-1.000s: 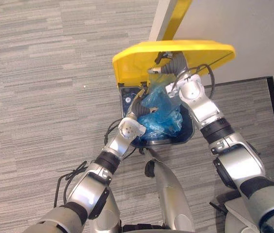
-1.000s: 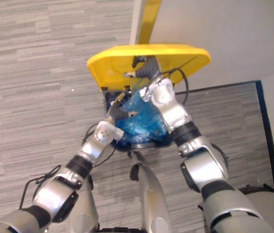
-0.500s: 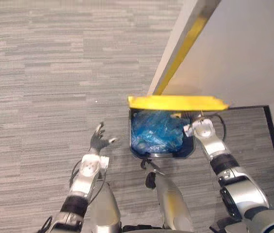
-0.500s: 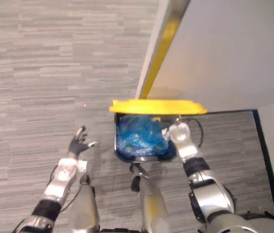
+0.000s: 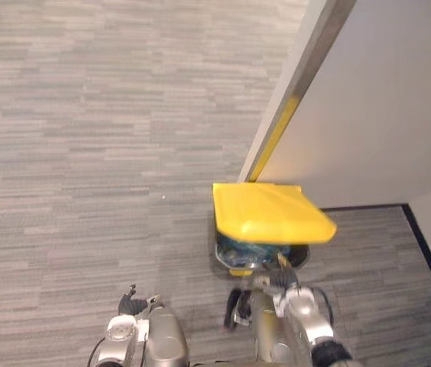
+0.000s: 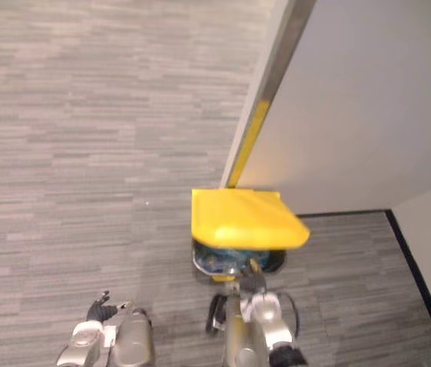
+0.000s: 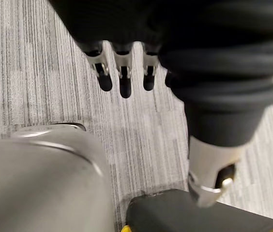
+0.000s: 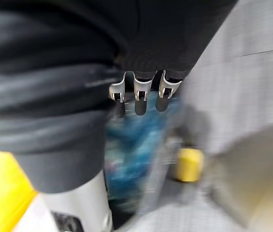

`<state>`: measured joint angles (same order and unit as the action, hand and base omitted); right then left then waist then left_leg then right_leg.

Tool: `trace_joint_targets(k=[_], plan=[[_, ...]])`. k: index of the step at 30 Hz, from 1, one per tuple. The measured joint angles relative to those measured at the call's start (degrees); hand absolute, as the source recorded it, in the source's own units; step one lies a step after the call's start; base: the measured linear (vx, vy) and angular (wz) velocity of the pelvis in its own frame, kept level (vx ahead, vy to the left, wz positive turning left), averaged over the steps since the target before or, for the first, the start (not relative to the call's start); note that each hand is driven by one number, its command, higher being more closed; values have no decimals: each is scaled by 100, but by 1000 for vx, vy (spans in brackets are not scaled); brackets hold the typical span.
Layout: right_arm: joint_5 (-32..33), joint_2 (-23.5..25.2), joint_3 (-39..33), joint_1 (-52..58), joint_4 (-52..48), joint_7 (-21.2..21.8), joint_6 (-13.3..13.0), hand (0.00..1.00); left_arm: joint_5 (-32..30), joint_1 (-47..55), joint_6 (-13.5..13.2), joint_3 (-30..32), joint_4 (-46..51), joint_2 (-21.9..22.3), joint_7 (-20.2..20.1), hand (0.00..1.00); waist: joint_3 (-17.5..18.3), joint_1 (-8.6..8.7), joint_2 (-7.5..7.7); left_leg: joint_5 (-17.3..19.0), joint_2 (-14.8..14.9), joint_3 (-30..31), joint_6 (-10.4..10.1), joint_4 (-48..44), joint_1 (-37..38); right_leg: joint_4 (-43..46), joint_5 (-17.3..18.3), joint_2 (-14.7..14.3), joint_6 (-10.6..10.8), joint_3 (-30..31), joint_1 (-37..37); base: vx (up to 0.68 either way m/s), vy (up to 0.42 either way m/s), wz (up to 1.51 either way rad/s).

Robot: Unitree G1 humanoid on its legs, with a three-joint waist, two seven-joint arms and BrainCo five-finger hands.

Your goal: Gather rubbish on tea table into small bin, then transfer packed bag to large trash can.

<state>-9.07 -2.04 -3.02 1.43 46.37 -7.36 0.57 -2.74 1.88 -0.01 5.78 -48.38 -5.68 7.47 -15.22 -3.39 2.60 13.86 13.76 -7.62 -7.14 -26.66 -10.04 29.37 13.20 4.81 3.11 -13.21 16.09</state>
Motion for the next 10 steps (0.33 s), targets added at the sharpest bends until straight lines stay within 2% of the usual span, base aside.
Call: trace_joint_targets(k=[1, 2, 3, 4, 5, 6, 9, 10], plan=[[92, 47, -389, 137, -10, -43, -41, 0, -83, 39, 2, 34, -23, 202, -16, 0, 76, 63, 28, 41, -50, -298, -60, 180, 190, 1349, 310, 252, -183, 148, 86, -4, 61, -33], [59, 121, -505, 224, 111, -77, -39, 0, -108, -2, -13, 81, -24, 160, -27, 0, 161, 84, 152, 25, -191, -302, -36, 237, 260, 1176, 465, 382, 25, 314, -277, 6, -45, -18], [93, 193, -675, 236, 419, -79, 1, 0, -111, -118, 8, 258, -184, 200, 1, 0, 325, 67, 193, -14, -186, -329, -69, 251, 239, 337, 859, 214, -191, 361, -676, 9, -98, -2], [97, 185, -729, 210, 482, -110, 26, 0, -112, -131, 30, 309, -238, 257, 4, 0, 419, 64, 135, -53, -134, -341, -105, 303, 215, 108, 773, 168, -202, 274, -703, 19, -81, -17], [124, 184, -842, 229, 623, -156, 51, 0, -111, -109, 38, 345, -342, 436, 2, 0, 626, 59, 72, -230, -109, -332, -16, 625, 268, -246, 540, 36, -248, 300, -719, 52, -4, -24], [206, 183, -1012, 165, 905, -178, 63, 0, -110, -109, 36, 377, -473, 500, 2, 0, 751, 55, 30, -520, -148, -424, -82, 1174, 463, -594, 332, -44, -270, 376, -784, 76, -10, -24], [296, 192, -1267, 70, 1118, -222, 119, 0, -86, -128, 42, 379, -719, 561, 9, 0, 879, 61, -67, -989, -238, -654, -115, 2012, 811, -1118, -55, -133, -300, 544, -863, 87, 27, -29], [298, 187, -1298, 70, 1132, -229, 119, 0, -68, -127, 42, 381, -745, 560, 11, 0, 885, 62, -93, -1025, -250, -703, -106, 2107, 848, -1222, -118, -161, -288, 578, -888, 42, 31, -22]])
